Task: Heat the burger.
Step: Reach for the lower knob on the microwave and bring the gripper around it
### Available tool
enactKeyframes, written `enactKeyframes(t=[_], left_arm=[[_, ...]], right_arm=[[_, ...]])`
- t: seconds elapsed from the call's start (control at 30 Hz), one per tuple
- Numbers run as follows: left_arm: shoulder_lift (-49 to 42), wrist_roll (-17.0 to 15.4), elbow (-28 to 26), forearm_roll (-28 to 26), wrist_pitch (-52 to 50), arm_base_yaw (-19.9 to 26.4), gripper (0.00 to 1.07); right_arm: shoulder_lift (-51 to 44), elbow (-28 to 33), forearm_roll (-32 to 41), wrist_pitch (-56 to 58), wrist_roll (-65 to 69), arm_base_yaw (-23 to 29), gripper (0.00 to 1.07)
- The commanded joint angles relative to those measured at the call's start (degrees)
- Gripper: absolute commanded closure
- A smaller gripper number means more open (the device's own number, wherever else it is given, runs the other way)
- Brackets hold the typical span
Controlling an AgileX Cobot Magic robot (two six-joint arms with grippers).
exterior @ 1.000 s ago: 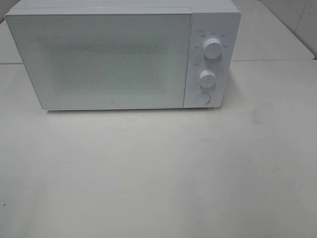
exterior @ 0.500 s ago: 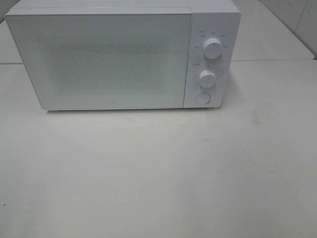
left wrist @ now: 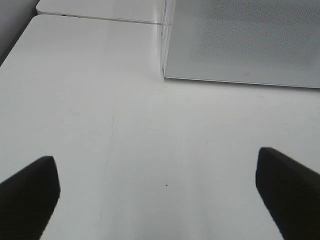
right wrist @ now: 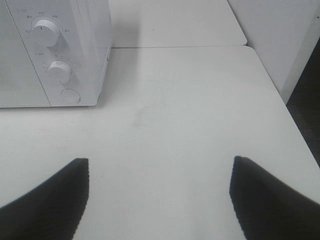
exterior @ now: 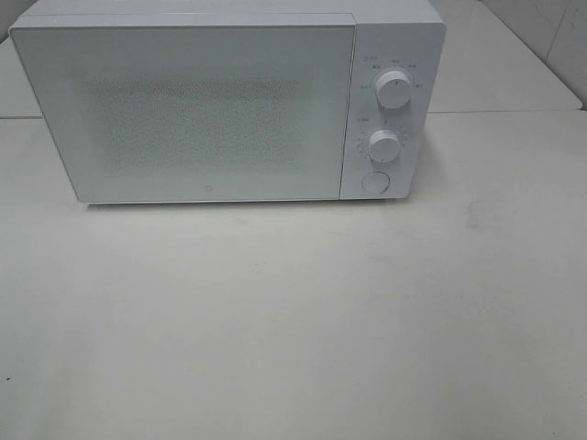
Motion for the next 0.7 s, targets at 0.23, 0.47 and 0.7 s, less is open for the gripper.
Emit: enactKeyframes(t=[0.23,0.47,0.7], left_arm=[[-1.5,-0.2,0.2,-0.4,-0.1,0.3,0.07],[-1.5,-0.2,0.2,-0.4,-0.1,0.3,0.07],[-1.5,-0.2,0.2,-0.4,-0.1,0.3,0.07]], right_arm=[[9.2,4.2,-0.1,-15.0,0.5,-0.2,0.31],[18.2,6.8,-0.1,-28.4,0.5,-0.2,0.31],[26.3,7.4,-0.1,-37.4,0.5,-0.2,0.31]])
